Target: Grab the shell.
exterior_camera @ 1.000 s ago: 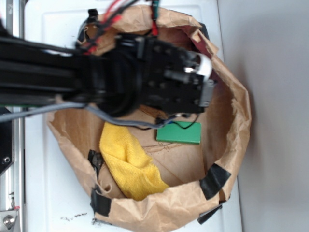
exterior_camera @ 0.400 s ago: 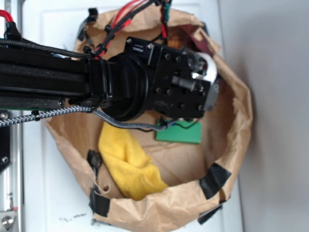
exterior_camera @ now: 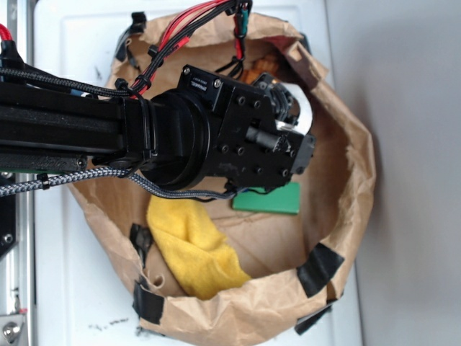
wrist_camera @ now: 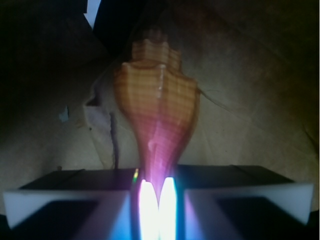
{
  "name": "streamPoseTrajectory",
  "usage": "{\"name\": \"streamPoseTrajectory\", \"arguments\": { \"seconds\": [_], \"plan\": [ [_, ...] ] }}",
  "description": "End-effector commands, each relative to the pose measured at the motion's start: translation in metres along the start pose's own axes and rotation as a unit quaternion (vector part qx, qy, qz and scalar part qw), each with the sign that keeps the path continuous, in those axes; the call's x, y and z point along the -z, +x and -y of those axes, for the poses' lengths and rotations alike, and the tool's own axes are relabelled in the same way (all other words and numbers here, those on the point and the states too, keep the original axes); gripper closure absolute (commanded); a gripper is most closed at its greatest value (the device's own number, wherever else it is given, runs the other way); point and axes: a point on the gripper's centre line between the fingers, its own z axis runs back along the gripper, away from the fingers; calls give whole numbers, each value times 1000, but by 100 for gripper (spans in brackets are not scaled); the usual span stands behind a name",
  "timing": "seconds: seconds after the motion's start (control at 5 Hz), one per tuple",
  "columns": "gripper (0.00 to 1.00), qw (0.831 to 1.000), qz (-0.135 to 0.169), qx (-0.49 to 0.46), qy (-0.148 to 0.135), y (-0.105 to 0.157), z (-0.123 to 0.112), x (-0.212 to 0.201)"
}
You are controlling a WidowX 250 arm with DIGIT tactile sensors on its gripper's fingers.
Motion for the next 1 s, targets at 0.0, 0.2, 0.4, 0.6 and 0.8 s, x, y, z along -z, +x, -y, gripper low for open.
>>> {"name": "streamPoseTrajectory", "arguments": {
  "seconds": [0.0,0.2,0.4,0.6,0.8],
  "plan": [
    [100,1000,13,-1,-8,2,-6,-6],
    [100,1000,16,5,-21,4,-9,-14],
    [100,997,6,42,-72,10,-23,-43],
    [11,991,2,76,-113,19,-34,-61],
    [0,991,2,76,-113,19,-34,-61]
  ]
}}
